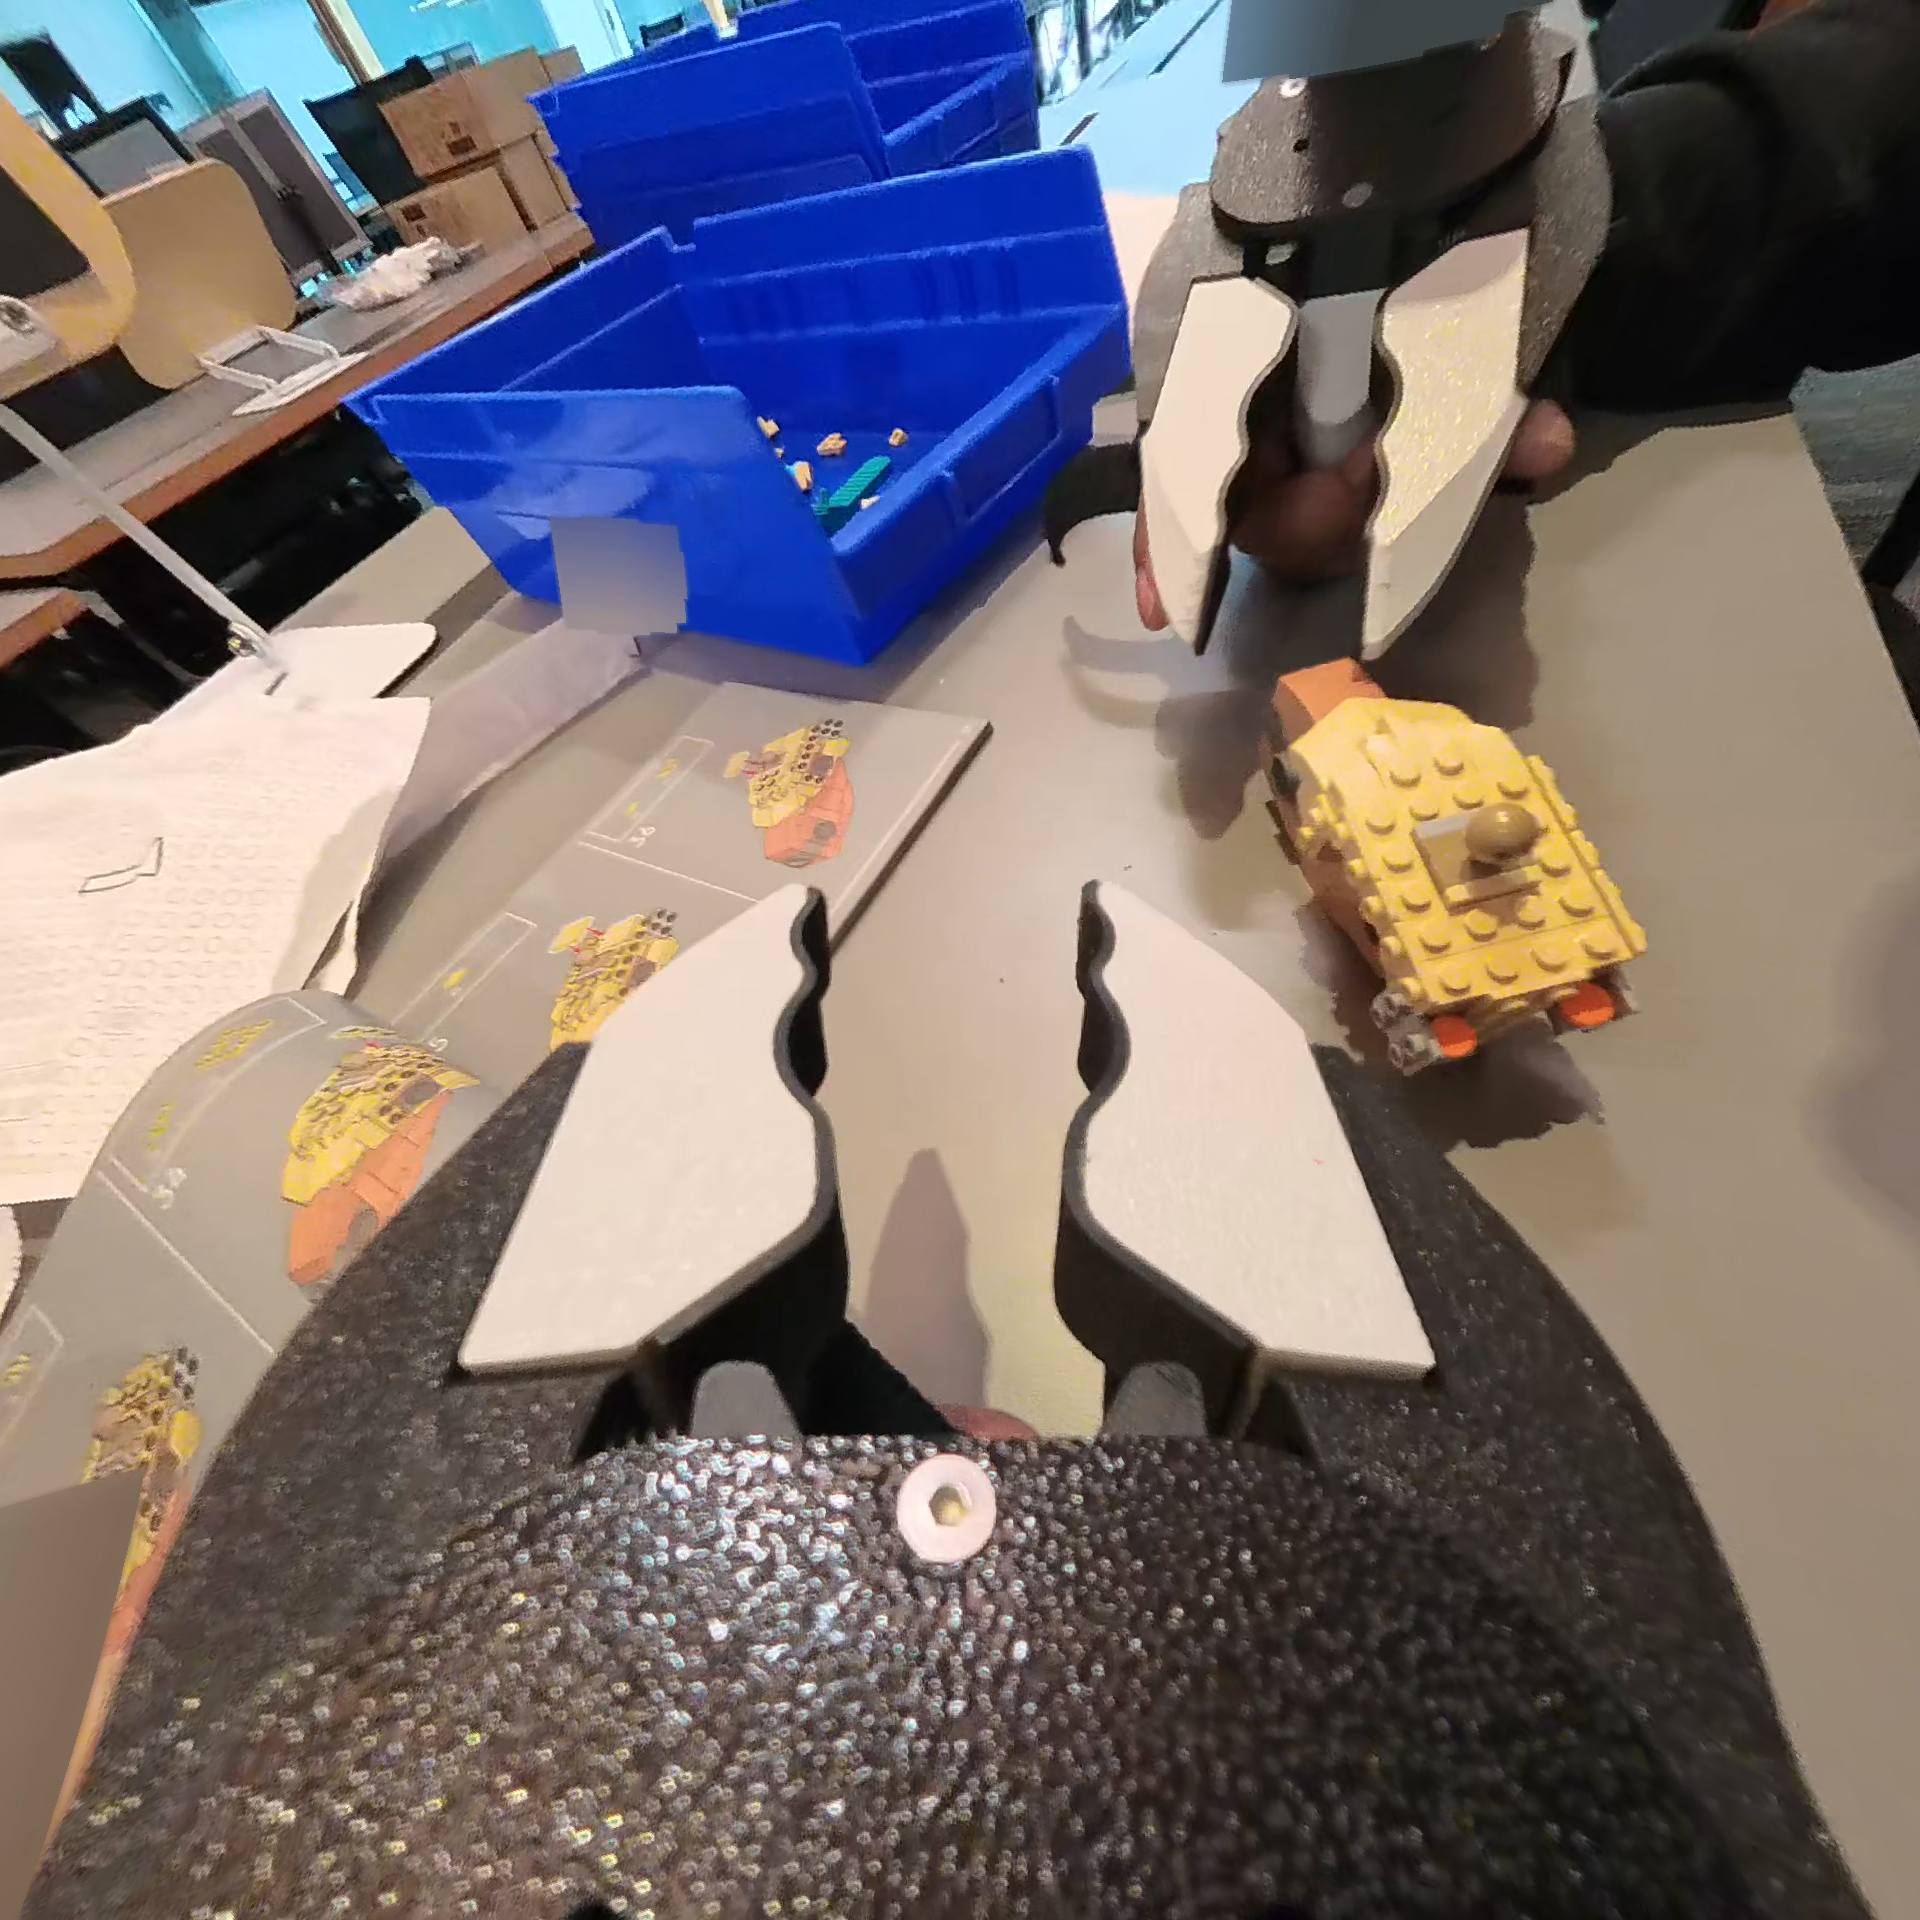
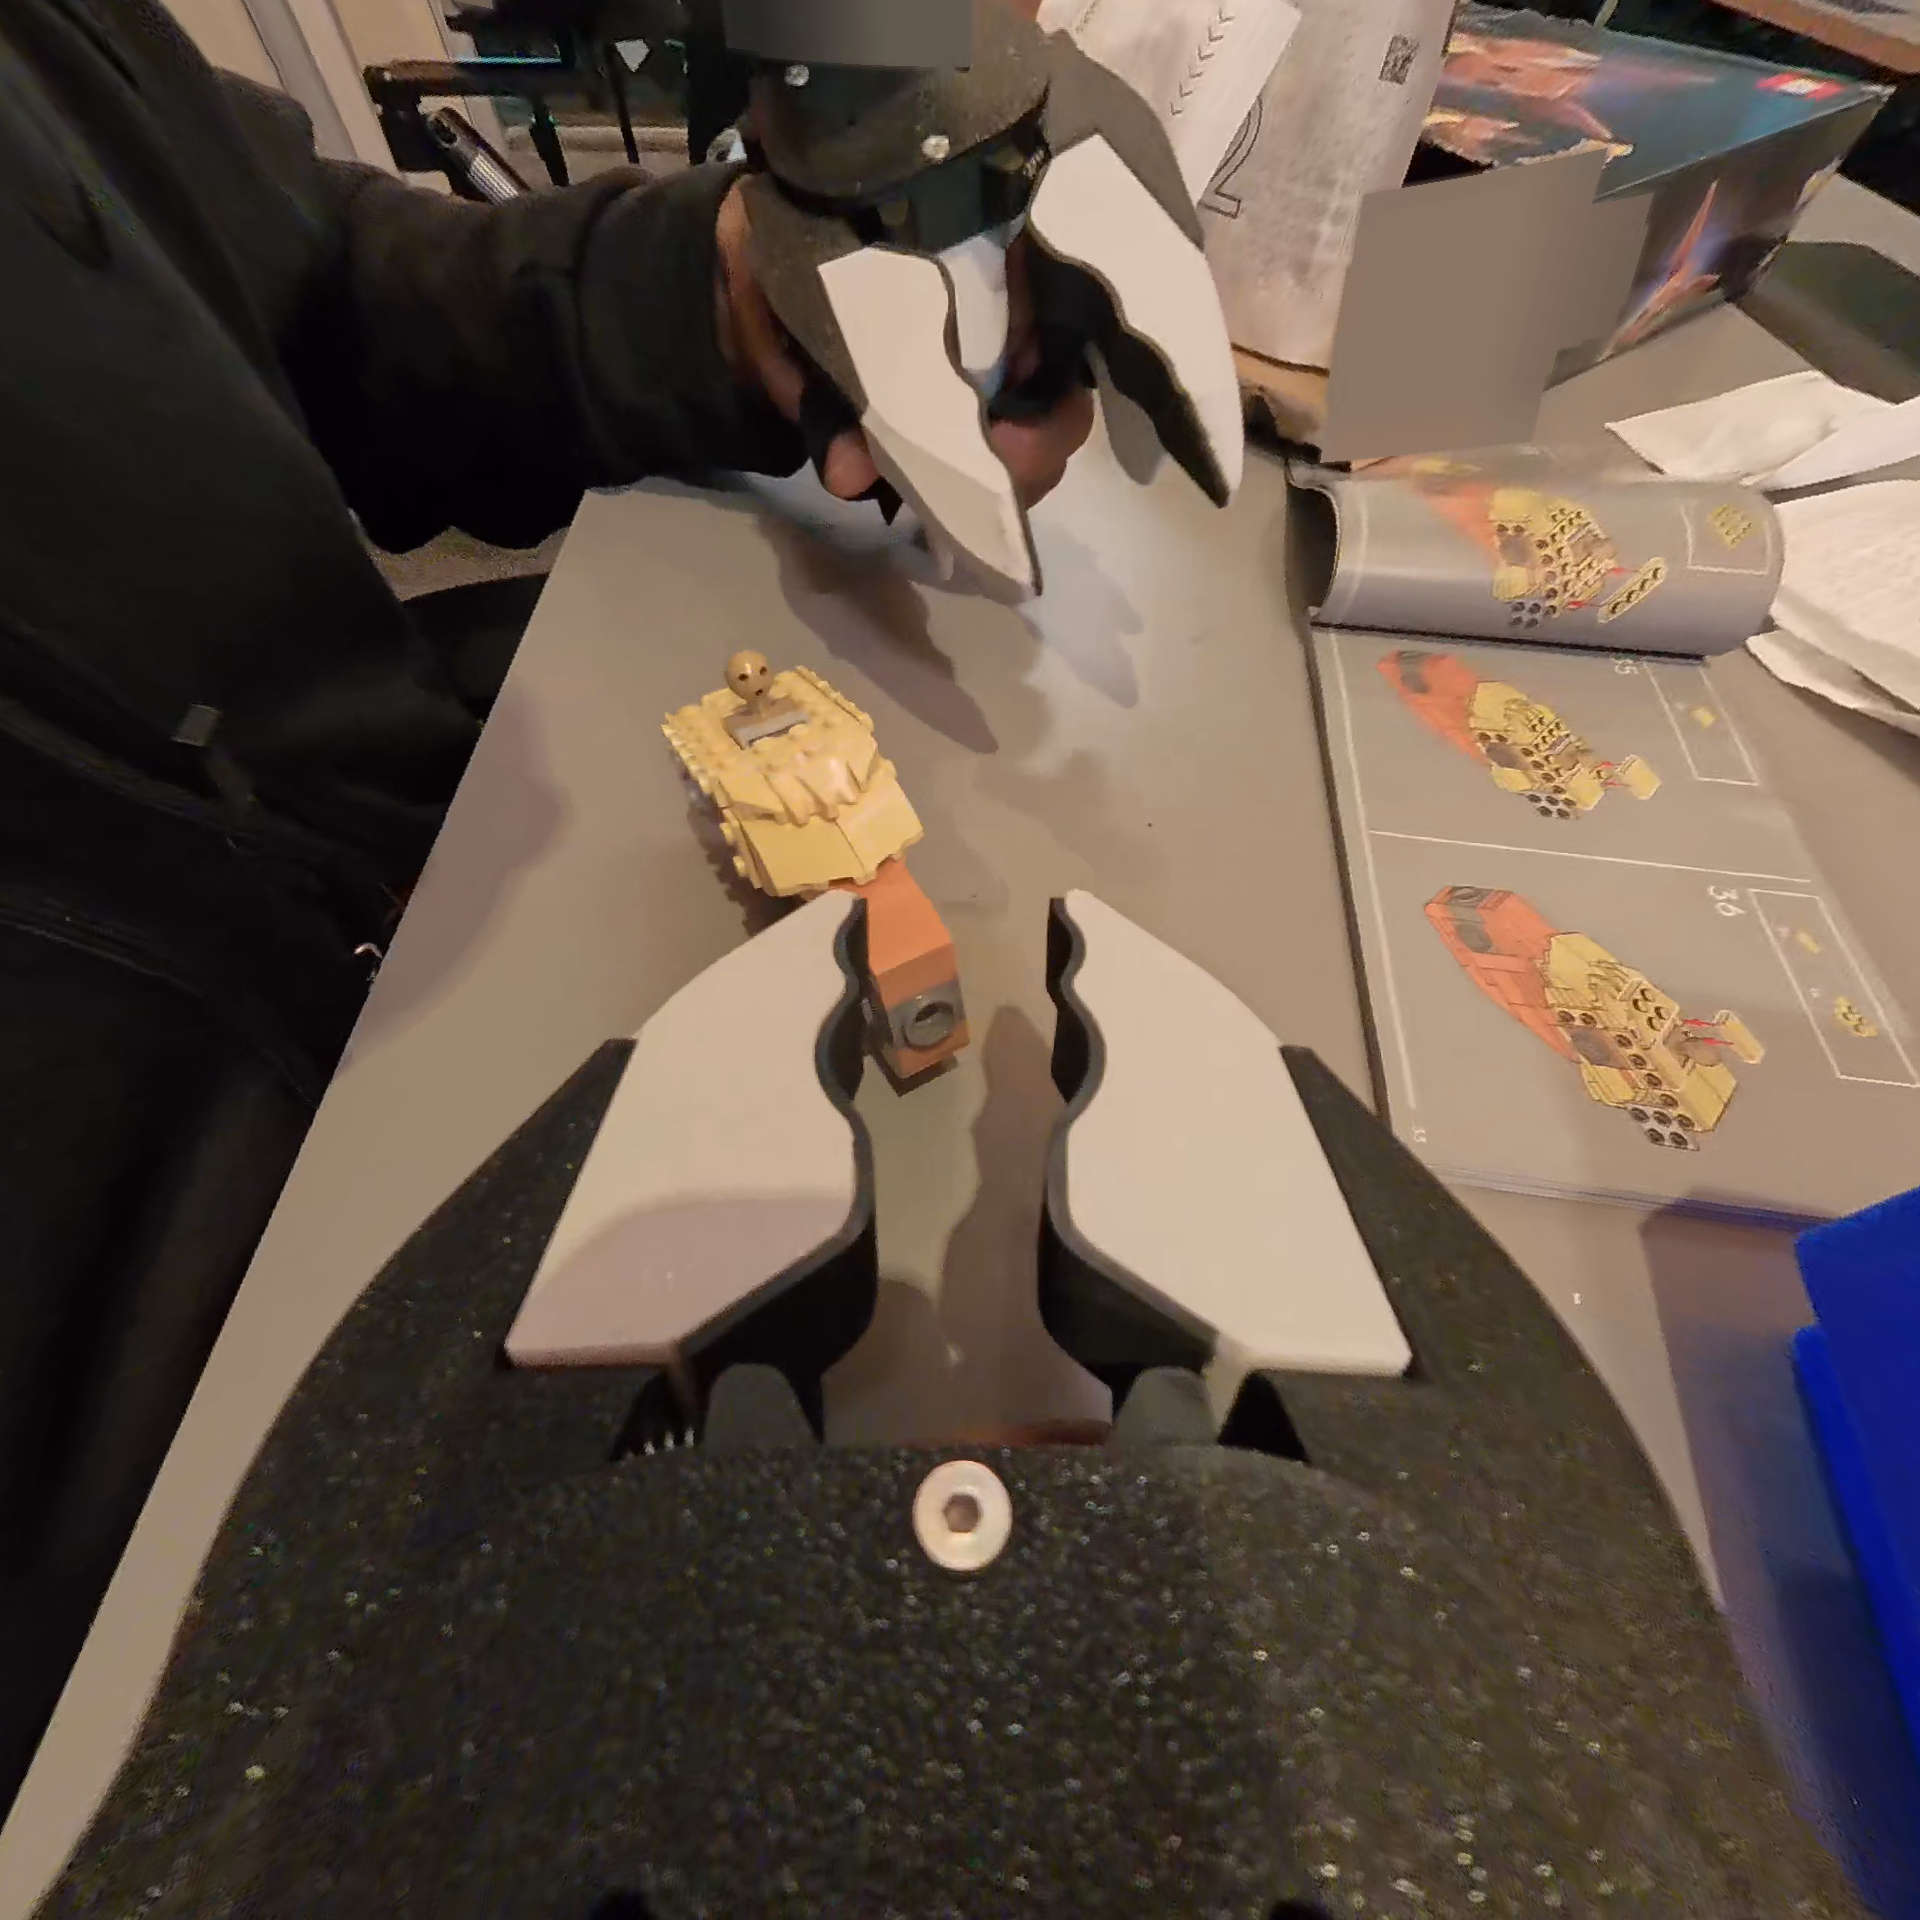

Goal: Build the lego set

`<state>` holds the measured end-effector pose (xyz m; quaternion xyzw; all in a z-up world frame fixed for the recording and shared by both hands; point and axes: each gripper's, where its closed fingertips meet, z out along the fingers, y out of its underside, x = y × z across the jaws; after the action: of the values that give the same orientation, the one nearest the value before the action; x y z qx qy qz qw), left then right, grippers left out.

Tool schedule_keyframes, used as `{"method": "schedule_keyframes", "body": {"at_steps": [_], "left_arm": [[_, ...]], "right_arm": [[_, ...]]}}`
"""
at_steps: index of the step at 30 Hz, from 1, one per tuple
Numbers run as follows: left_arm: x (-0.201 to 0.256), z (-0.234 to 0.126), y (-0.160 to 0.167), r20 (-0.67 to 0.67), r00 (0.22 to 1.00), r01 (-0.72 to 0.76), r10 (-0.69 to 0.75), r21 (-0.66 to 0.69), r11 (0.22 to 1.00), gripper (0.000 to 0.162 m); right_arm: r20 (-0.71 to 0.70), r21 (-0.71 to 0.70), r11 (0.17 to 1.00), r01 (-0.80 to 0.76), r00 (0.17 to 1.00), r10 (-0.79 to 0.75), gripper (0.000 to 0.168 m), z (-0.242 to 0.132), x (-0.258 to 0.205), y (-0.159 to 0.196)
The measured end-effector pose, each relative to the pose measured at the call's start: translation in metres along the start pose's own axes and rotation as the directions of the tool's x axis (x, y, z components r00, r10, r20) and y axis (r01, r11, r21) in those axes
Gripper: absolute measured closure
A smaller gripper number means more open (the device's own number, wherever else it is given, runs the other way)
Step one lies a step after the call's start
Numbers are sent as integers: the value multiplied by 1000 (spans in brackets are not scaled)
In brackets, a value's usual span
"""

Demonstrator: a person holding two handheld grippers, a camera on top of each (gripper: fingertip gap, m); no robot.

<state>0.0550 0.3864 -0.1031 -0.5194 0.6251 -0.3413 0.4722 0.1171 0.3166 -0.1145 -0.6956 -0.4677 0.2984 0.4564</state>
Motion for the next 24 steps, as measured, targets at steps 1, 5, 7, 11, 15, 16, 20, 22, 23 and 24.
{"method": "schedule_keyframes", "body": {"at_steps": [1,5,7,11,15,16,20,22,23,24], "left_arm": [[-2,1,0,-4,1000,2,-2,-6,1000,116],[-10,4,-7,-27,1000,2,-2,-13,1000,115],[-15,5,-12,-43,999,4,-4,-13,1000,115],[-28,13,-19,-63,998,11,-11,11,1000,117],[-32,22,-21,-46,998,47,-42,119,992,119],[-30,22,-20,-53,997,58,-51,129,990,120],[-27,19,-20,-50,998,44,-36,151,988,126],[-28,18,-20,-51,998,51,-43,159,986,131],[-29,18,-20,-52,998,55,-48,160,986,132],[-29,18,-21,-52,997,59,-52,160,985,133]], "right_arm": [[0,-1,1000,-2,1000,2,136,-1,0,0],[-3,-7,1000,-4,1000,4,136,-3,2,2],[-1,-6,1000,-5,1000,5,137,-4,2,3],[2,5,1000,-13,1000,13,141,-7,4,2],[-18,45,998,-32,999,32,148,-13,10,-2],[-27,49,998,-35,999,36,150,-14,12,-2],[-34,68,996,-58,998,61,159,-16,16,-3],[-44,76,995,-67,997,71,165,-17,18,-3],[-48,77,995,-70,996,74,168,-17,19,-3],[-52,78,994,-72,996,76,168,-17,19,-3]]}}
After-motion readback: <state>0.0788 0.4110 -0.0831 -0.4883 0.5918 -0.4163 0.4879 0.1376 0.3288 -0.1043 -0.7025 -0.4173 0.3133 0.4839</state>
